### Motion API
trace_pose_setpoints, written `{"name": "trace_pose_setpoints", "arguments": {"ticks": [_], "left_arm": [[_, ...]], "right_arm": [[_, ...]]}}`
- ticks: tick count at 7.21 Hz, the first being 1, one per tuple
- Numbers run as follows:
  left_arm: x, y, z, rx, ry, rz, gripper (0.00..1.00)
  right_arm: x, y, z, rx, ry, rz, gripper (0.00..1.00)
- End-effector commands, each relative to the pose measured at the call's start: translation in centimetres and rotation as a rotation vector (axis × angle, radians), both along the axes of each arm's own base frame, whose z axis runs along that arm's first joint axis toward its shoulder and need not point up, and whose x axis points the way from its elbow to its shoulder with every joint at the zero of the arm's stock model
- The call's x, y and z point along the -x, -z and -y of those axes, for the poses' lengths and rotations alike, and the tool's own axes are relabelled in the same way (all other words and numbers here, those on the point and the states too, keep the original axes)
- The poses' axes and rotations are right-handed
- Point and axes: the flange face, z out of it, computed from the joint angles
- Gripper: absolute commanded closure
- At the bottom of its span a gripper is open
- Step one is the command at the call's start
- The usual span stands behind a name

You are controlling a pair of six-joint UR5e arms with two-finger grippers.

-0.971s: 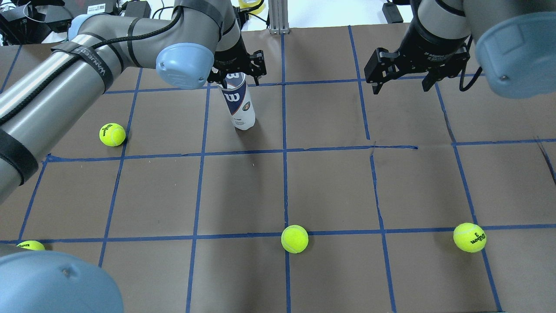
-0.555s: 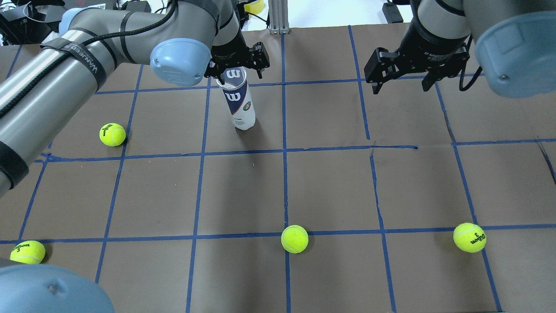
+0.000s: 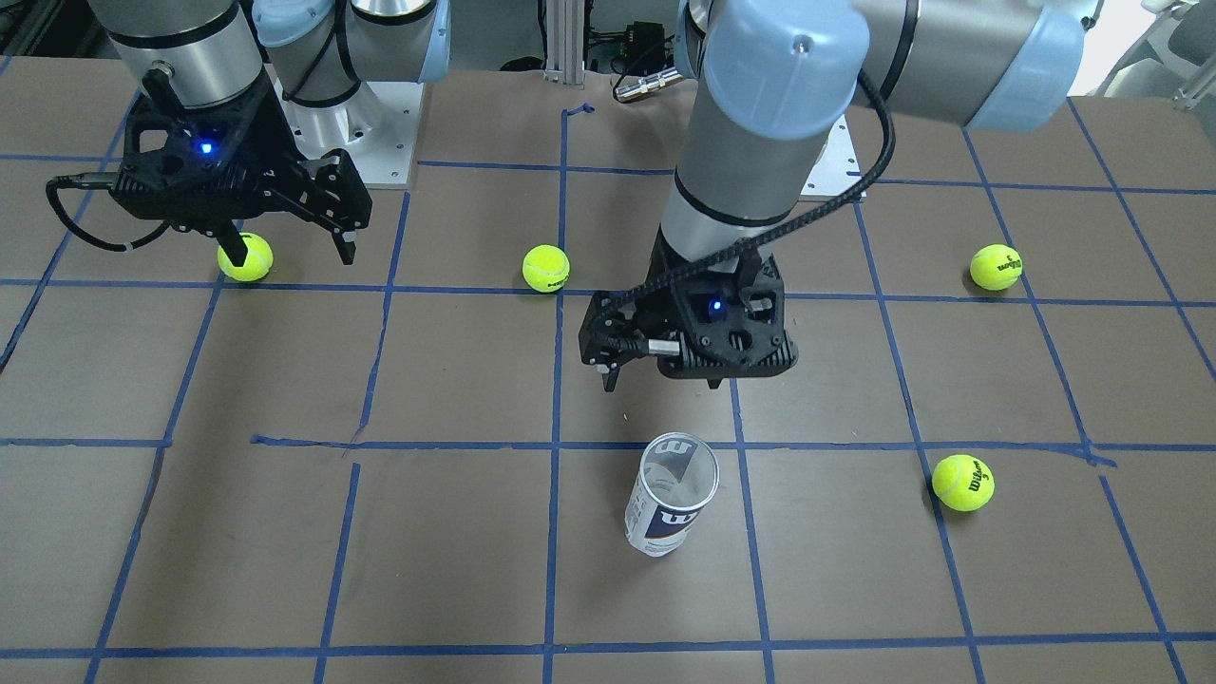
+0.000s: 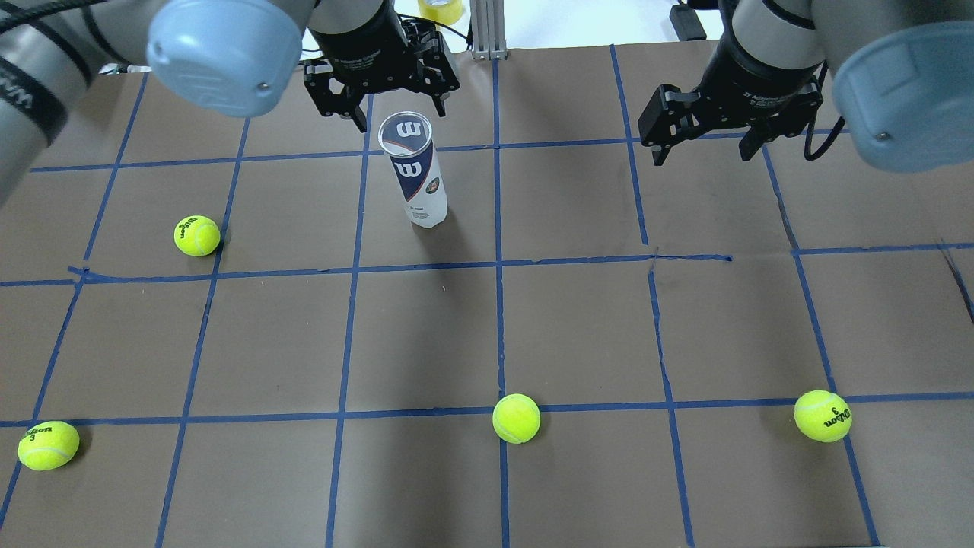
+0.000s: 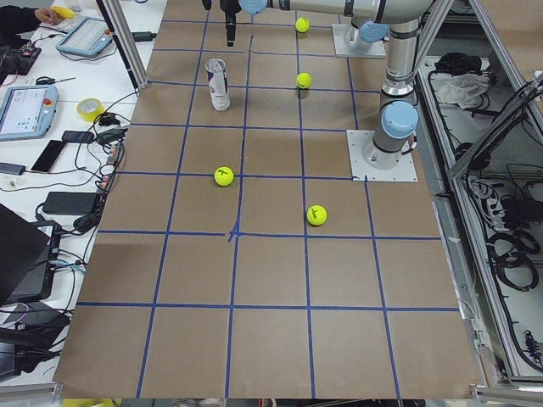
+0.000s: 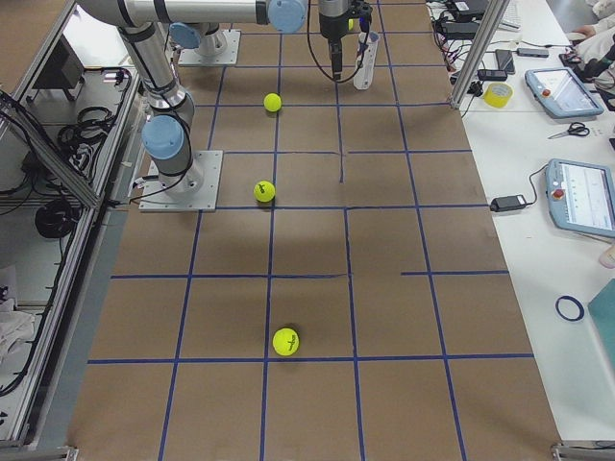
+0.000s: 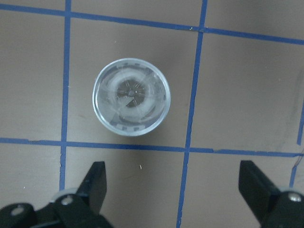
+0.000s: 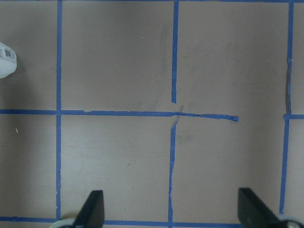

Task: Lift up tennis ball bucket
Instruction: 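Open the left gripper and raise it off the upright can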

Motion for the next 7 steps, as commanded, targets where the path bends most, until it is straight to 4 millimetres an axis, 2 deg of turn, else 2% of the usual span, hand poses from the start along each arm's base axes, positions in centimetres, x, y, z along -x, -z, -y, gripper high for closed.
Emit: {"name": "trace_pose_setpoints", "arguments": {"ticks": [1, 2, 3, 4, 5, 6, 7], "left_arm": [[-1.9, 0.1, -7.2, -0.084, 0.022, 0.029, 0.02], [-3.3, -0.6, -8.0, 0.029, 0.175, 0.04, 0.01], [-6.9, -1.2, -6.8, 0.053, 0.161, 0.07, 0.0], [-9.9, -2.3, -7.0, 0.034, 0.135, 0.068, 0.0], [-11.6, -3.6, -7.0, 0.053, 0.174, 0.082, 0.0], [-12.4, -4.6, -6.7, 0.067, 0.155, 0.077, 0.0], [-12.3, -5.4, -6.9, 0.035, 0.158, 0.081, 0.0]], "right_arm": [[-0.1, 0.0, 0.0, 0.0, -0.001, 0.0, 0.0], [-0.1, 0.0, 0.0, 0.001, -0.001, 0.0, 0.0], [0.0, 0.0, 0.0, 0.0, -0.004, -0.002, 0.0], [0.0, 0.0, 0.0, 0.0, -0.003, -0.002, 0.0], [0.0, 0.0, 0.0, 0.0, -0.003, -0.002, 0.0], [0.0, 0.0, 0.0, 0.0, -0.003, -0.002, 0.0], [0.0, 0.1, 0.1, -0.002, -0.001, 0.0, 0.0]]}}
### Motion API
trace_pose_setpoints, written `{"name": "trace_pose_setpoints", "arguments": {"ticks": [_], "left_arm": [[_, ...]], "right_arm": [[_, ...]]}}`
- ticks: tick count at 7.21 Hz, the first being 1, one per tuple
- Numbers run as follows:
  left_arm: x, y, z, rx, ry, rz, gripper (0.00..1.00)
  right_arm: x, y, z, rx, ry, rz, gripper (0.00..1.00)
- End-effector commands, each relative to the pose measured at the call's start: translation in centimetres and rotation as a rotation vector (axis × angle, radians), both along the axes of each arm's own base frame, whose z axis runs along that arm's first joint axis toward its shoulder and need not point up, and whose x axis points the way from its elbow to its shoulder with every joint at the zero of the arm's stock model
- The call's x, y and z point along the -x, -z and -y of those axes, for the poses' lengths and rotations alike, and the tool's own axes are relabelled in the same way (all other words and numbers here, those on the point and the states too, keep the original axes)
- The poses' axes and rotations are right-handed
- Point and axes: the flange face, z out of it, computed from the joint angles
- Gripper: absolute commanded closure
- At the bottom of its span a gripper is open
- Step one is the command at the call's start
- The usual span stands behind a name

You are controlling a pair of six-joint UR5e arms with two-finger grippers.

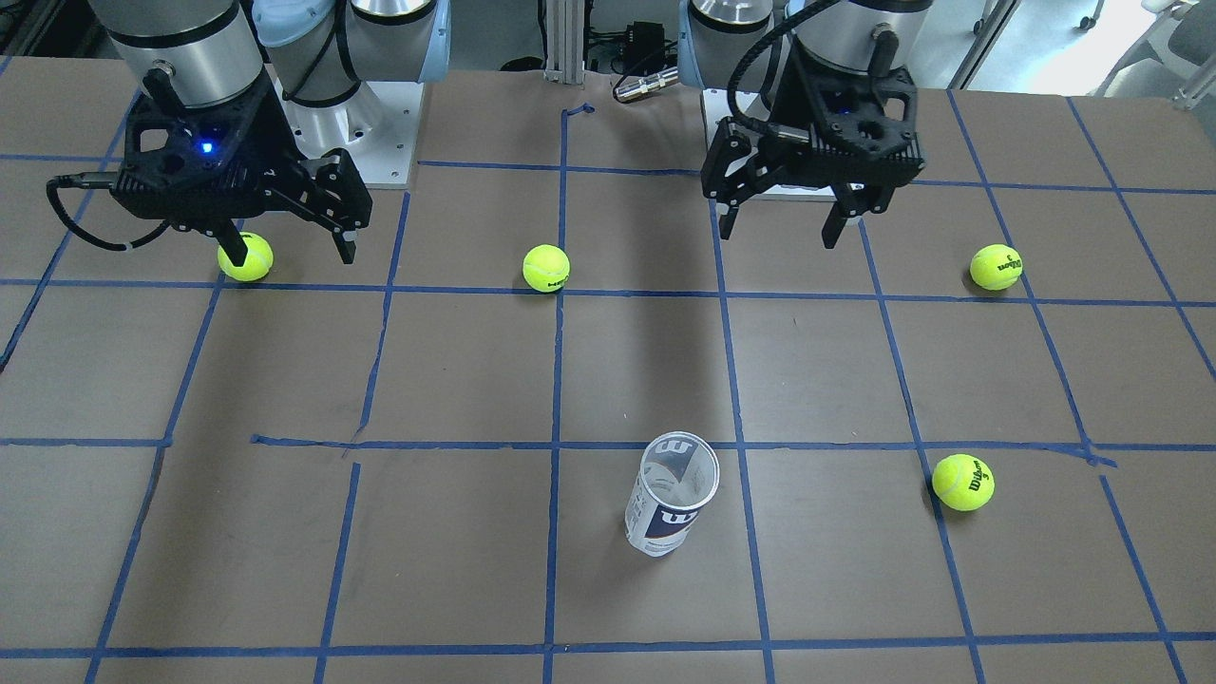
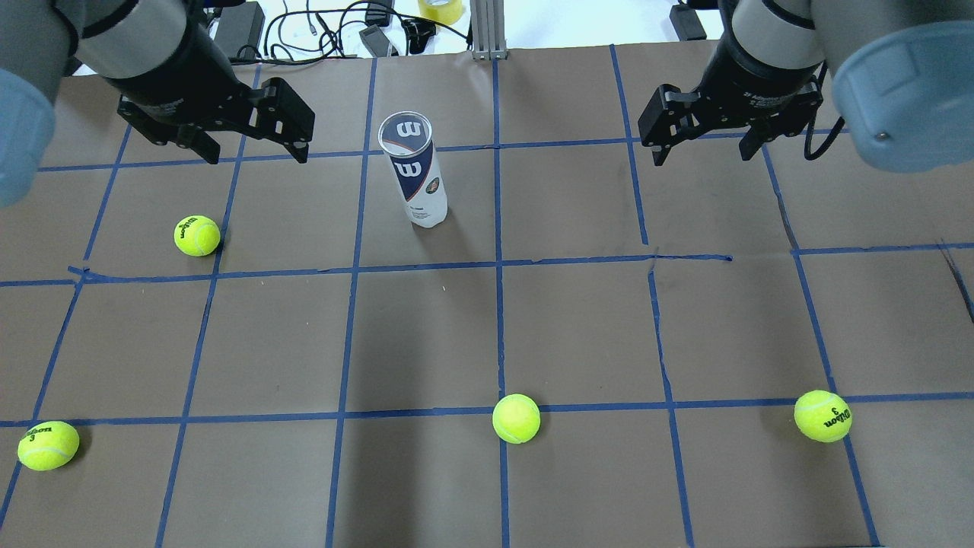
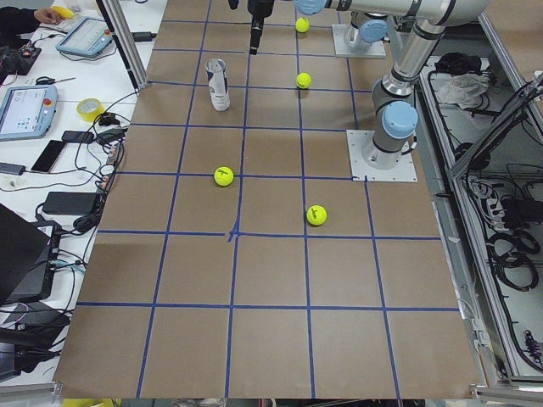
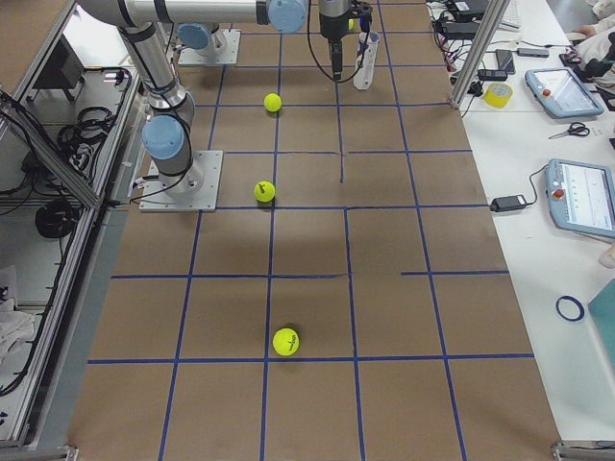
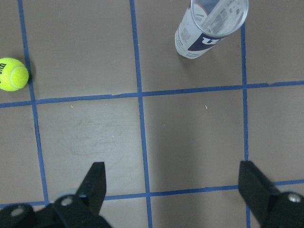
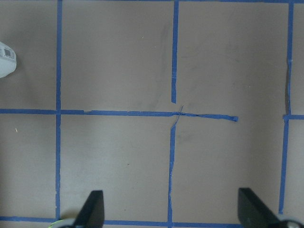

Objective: Lift up tennis ball bucket

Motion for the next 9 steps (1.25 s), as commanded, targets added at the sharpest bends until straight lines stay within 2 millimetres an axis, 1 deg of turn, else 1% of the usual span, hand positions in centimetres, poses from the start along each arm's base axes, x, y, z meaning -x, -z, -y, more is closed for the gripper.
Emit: {"name": "trace_pose_setpoints", "arguments": {"ticks": [1, 4, 5, 7, 9], "left_arm": [[-0.43, -0.57, -0.24, -0.039, -0.001, -0.002, 0.0], [-0.49, -1.13, -0.35, -0.03, -0.002, 0.004, 0.0], [-0.46, -0.99, -0.3, -0.033, -0.001, 0.001, 0.0], [-0.52, -1.17, -0.86, -0.034, 0.0, 0.007, 0.0], [-0.49, -1.02, -0.74, -0.037, 0.0, 0.004, 0.0]], "right_arm": [[-0.04, 0.06, 0.03, -0.001, 0.0, 0.001, 0.0], [0.1, 0.06, 0.08, -0.001, 0.001, 0.001, 0.0], [0.11, -0.09, 0.04, 0.002, 0.0, 0.001, 0.0], [0.11, -0.01, 0.03, 0.0, 0.001, 0.001, 0.0], [0.12, 0.06, 0.08, -0.001, 0.001, 0.0, 0.0]]}}
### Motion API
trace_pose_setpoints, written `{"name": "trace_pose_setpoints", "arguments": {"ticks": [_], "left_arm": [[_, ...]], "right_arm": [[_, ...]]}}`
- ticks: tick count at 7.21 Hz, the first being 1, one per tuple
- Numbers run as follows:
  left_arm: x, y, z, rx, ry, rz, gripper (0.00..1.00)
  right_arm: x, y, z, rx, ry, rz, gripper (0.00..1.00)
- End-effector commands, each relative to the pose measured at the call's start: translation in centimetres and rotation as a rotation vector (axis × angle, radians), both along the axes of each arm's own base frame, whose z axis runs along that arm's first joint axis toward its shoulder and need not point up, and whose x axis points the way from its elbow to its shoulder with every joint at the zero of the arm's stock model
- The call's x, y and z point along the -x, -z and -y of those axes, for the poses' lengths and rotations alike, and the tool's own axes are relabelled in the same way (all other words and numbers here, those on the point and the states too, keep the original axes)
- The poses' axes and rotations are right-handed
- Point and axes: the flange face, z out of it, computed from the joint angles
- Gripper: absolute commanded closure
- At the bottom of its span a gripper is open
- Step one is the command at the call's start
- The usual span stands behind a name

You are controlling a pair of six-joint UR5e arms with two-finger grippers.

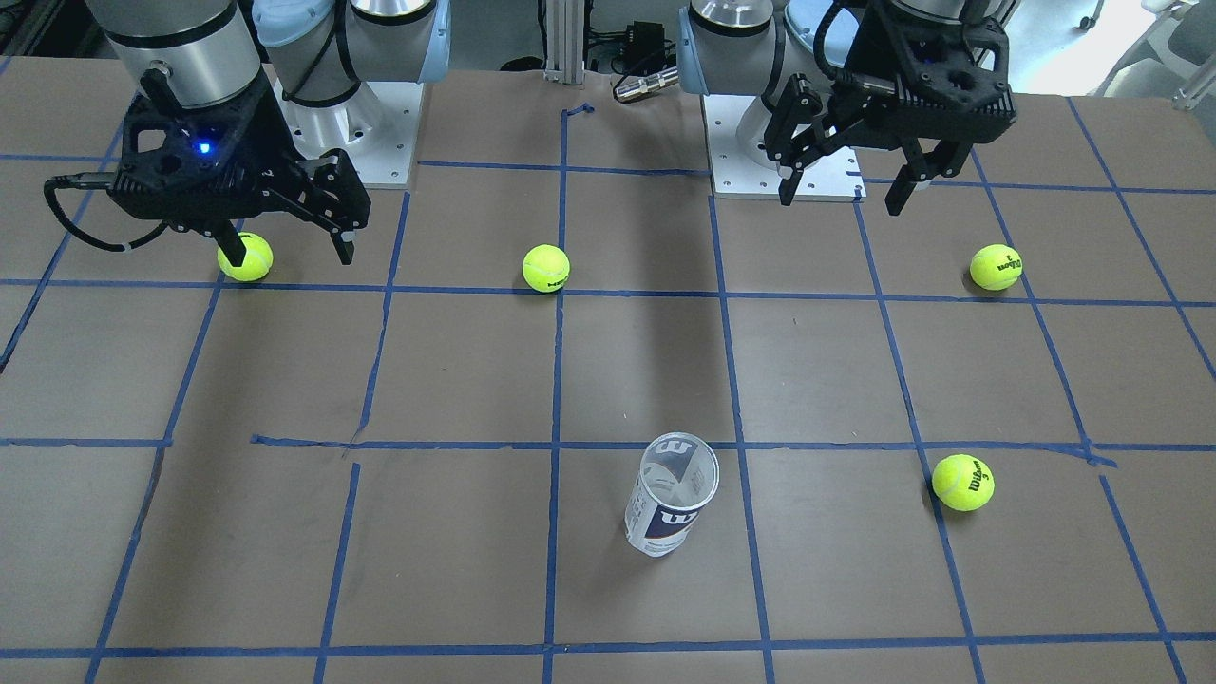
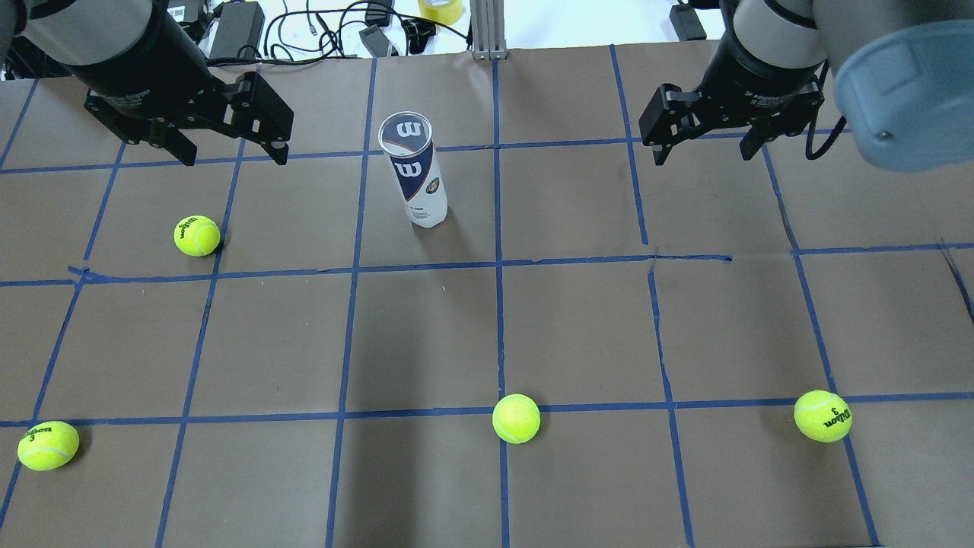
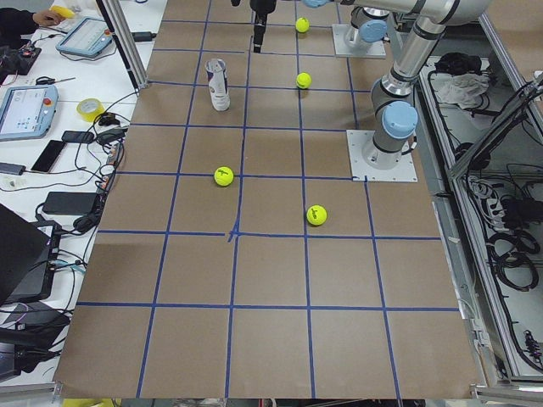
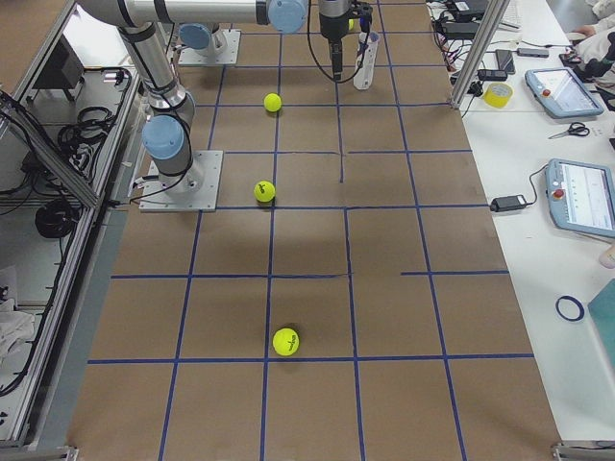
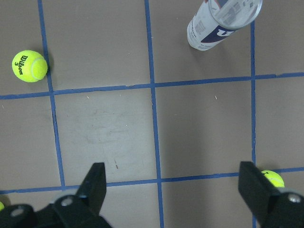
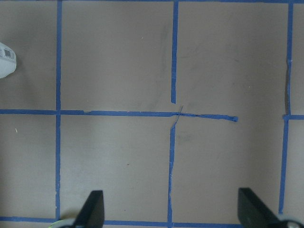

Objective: Lift up tennis ball bucket

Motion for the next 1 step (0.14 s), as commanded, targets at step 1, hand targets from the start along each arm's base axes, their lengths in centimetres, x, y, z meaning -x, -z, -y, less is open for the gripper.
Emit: {"name": "trace_pose_setpoints", "arguments": {"ticks": [1], "left_arm": [[-0.24, 0.17, 0.11, -0.004, -0.002, -0.004, 0.0]], "right_arm": [[0.02, 0.07, 0.04, -0.001, 0.0, 0.0, 0.0]]}}
